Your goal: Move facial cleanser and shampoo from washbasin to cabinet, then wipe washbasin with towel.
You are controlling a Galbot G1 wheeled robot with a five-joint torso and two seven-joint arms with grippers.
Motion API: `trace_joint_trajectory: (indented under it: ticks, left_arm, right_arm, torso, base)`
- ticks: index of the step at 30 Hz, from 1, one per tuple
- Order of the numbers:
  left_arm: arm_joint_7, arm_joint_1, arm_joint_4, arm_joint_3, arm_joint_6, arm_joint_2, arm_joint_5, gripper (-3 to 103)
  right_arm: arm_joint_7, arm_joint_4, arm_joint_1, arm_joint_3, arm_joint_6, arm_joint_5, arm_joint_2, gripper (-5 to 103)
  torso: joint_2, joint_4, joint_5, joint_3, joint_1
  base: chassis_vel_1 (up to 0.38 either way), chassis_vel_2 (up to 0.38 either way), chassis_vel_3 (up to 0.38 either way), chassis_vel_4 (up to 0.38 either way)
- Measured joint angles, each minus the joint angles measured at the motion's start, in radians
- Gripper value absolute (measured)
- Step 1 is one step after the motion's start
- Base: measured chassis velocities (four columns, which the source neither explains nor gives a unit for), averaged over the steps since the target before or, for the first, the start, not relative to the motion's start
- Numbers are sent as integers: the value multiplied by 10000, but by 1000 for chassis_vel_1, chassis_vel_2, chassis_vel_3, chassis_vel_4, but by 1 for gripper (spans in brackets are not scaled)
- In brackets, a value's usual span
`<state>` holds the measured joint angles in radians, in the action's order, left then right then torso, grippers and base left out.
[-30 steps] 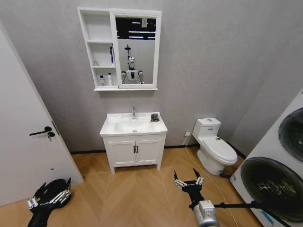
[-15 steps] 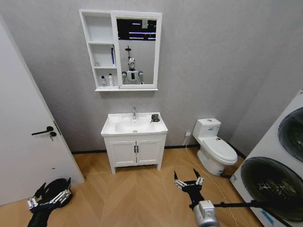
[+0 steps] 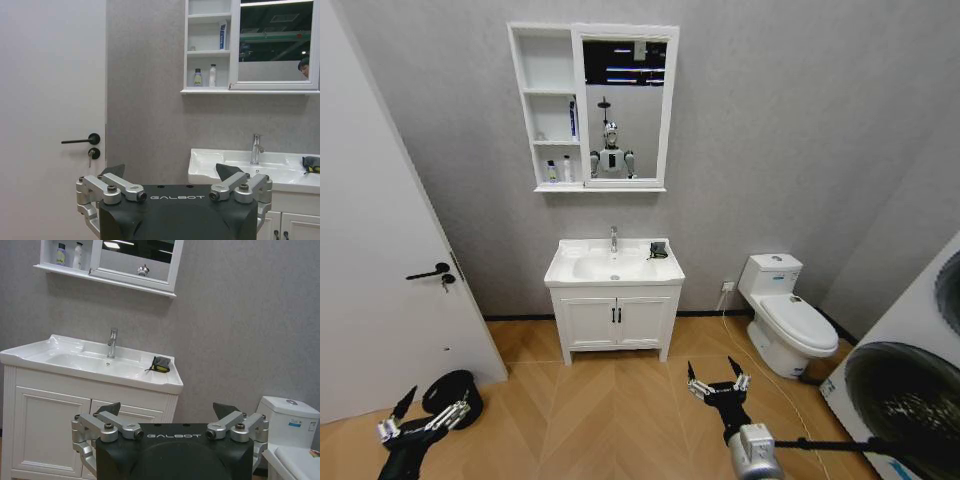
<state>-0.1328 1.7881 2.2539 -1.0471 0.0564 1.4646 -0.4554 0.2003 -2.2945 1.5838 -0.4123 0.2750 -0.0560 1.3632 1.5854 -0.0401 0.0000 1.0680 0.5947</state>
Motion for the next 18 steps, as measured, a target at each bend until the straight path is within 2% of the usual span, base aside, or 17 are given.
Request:
trace_joint_trajectory:
  ticks: [18]
  left_arm:
    - [0, 0, 0, 0, 0, 0, 0, 100]
  right_arm:
    - [9, -4, 0, 0, 1, 3, -1, 100]
  torso:
    - [0, 1, 0, 0, 0]
  base:
    - [0, 0, 0, 0]
